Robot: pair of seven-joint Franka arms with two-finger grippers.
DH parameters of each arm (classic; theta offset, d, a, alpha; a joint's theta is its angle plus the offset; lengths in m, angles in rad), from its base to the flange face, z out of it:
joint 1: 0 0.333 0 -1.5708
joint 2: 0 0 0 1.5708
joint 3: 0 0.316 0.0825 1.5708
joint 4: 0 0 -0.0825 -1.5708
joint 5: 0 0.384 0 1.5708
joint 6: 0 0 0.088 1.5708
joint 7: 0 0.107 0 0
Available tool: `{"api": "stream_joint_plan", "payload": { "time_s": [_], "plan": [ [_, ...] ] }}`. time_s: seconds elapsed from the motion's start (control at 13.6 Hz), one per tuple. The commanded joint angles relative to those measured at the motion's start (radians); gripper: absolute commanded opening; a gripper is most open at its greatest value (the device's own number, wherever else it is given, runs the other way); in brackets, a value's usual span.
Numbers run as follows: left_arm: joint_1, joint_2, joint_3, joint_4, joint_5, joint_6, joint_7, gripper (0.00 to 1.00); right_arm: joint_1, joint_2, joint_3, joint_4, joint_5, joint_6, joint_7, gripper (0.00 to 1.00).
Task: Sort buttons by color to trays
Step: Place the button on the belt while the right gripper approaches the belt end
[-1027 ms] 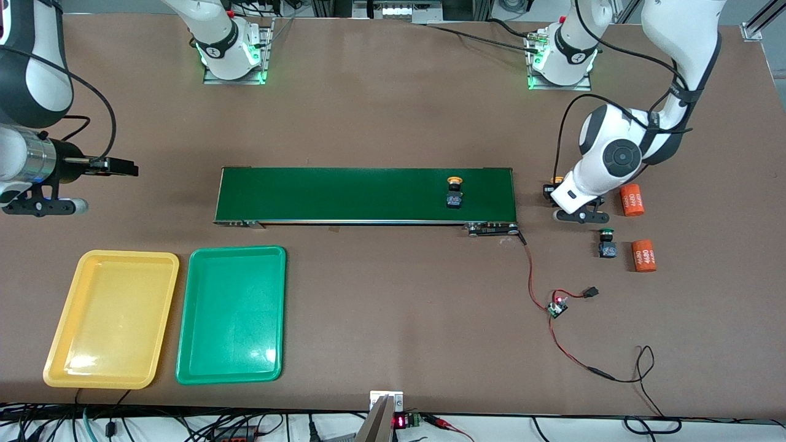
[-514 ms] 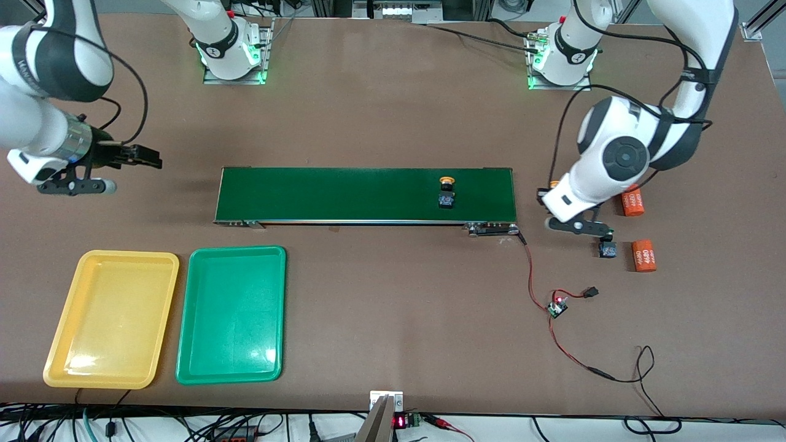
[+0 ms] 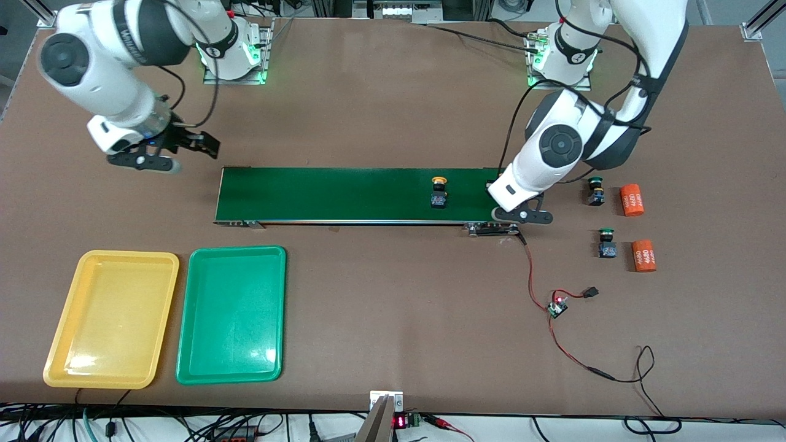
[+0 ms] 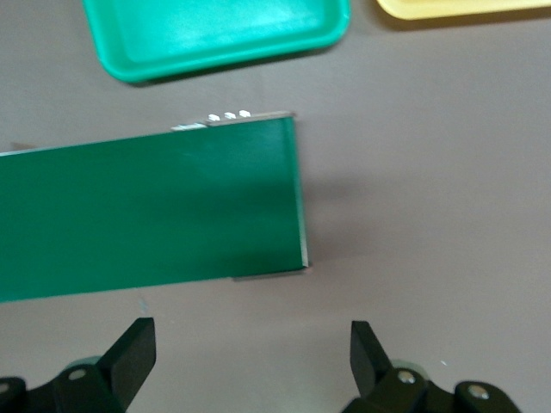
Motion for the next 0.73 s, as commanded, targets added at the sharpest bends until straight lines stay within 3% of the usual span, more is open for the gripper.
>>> {"api": "stream_joint_plan", "payload": {
  "time_s": [0.0, 0.07, 0.15, 0.22, 0.66],
  "plan": [
    [-0.016, 0.026, -0.006, 0.0, -0.01, 0.012, -0.026, 0.19, 0.043, -0.018, 0.026, -0.047, 0.003, 0.094, 0.037, 1.0],
    [-0.016, 0.028, -0.008, -0.003, -0.01, 0.012, -0.032, 0.24, 0.058, -0.015, 0.026, -0.055, 0.003, 0.117, 0.036, 1.0],
    [-0.016, 0.028, -0.008, -0.003, -0.01, 0.012, -0.032, 0.5, 0.067, -0.012, 0.026, -0.069, 0.003, 0.15, 0.024, 1.0],
    [-0.016, 0.026, -0.008, -0.003, -0.01, 0.01, -0.029, 0.99, 0.086, -0.009, 0.026, -0.08, 0.003, 0.175, 0.022, 1.0],
    [0.029, -0.087, 0.024, 0.027, 0.003, -0.048, 0.005, 1.0, 0.132, 0.017, 0.026, -0.08, 0.003, 0.195, 0.022, 1.0]
  ]
}}
